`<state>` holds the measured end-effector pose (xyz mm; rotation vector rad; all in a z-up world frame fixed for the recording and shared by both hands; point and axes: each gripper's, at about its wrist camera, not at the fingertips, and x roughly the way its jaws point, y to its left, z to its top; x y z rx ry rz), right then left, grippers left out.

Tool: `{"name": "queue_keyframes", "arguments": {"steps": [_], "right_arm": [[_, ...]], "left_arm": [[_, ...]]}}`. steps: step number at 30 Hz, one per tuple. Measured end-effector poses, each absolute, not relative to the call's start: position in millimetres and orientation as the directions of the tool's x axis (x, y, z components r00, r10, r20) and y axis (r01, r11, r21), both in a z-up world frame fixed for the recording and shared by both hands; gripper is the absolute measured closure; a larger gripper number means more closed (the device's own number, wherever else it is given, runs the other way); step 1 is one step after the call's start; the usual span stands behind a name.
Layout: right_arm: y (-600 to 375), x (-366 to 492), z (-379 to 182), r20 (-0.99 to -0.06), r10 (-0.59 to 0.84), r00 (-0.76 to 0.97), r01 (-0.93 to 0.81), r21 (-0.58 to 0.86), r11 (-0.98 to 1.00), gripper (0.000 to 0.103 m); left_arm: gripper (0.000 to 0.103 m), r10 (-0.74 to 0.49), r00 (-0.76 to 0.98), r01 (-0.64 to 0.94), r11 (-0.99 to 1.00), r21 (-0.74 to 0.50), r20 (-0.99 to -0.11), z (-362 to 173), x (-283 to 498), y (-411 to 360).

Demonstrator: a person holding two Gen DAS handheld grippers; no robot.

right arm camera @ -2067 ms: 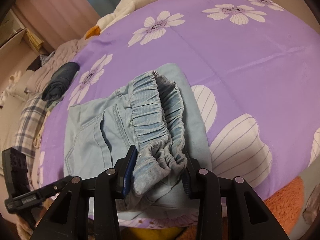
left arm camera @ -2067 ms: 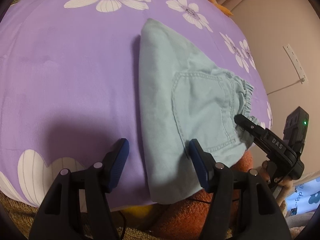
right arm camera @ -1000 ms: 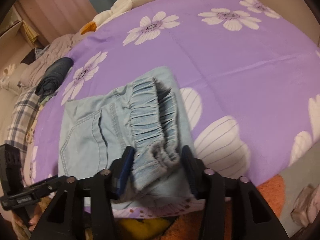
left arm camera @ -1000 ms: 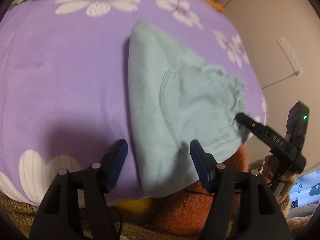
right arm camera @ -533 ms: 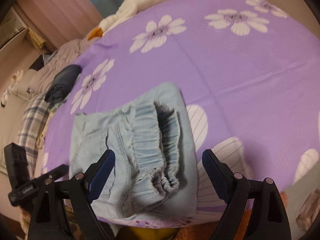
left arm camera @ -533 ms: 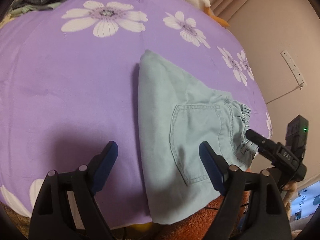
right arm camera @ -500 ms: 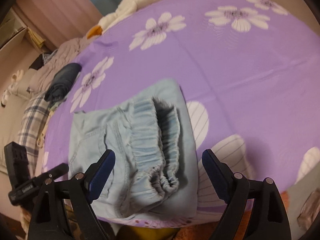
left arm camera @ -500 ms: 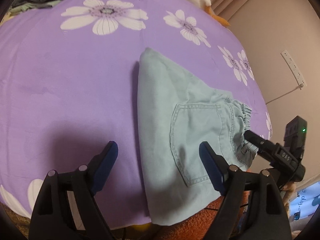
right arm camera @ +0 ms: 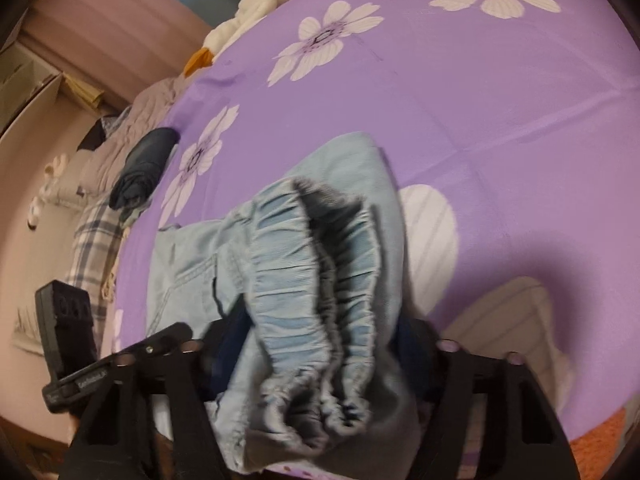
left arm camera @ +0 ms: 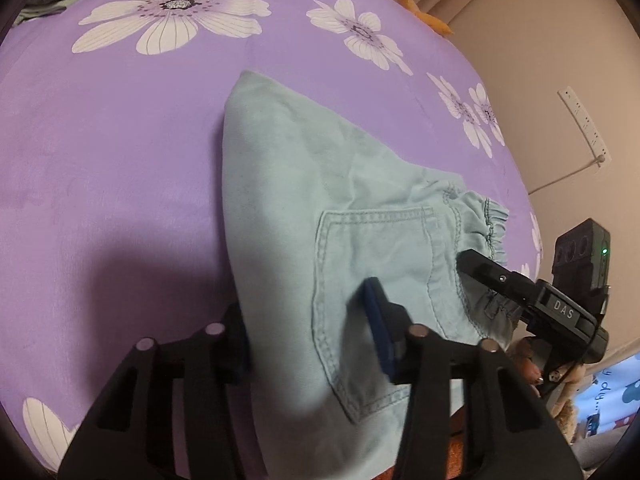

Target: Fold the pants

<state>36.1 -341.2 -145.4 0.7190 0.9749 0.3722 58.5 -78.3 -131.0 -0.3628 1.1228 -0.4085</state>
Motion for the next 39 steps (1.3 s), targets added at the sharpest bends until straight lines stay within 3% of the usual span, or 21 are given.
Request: {"name": "queue_keyframes", "arguments": {"steps": [4, 8, 26, 39], "right_arm": [[-329, 29, -135, -0.638, 0.535, 0.554, -0.002, 0.642, 0.767, 0.058], [-324, 16, -118, -0.631, 0.516, 0.579, -0.025, 0.619, 0.785, 0.059], [-278, 24, -52, -0.59, 0.47, 0.657, -0.155, 0.504, 0.85, 0.059], [-259, 72, -33, -0.607, 0.413, 0.678, -0.168, 0.419, 0.892, 0.059]], "left_arm": [[0.075, -0.461, 0.412, 0.135, 0.884, -0.448, -0.786, -118, 47, -78], [0.079, -0.436, 0.439, 0.135, 0.896, -0.423, -0.785, -106, 34, -74], [0.079, -0.368, 0.62, 0.157, 0.923, -0.35, -0.693, -46, 23, -40], [0.077, -0.332, 0.637, 0.122, 0.935, -0.333, -0.696, -52, 78, -26]]}}
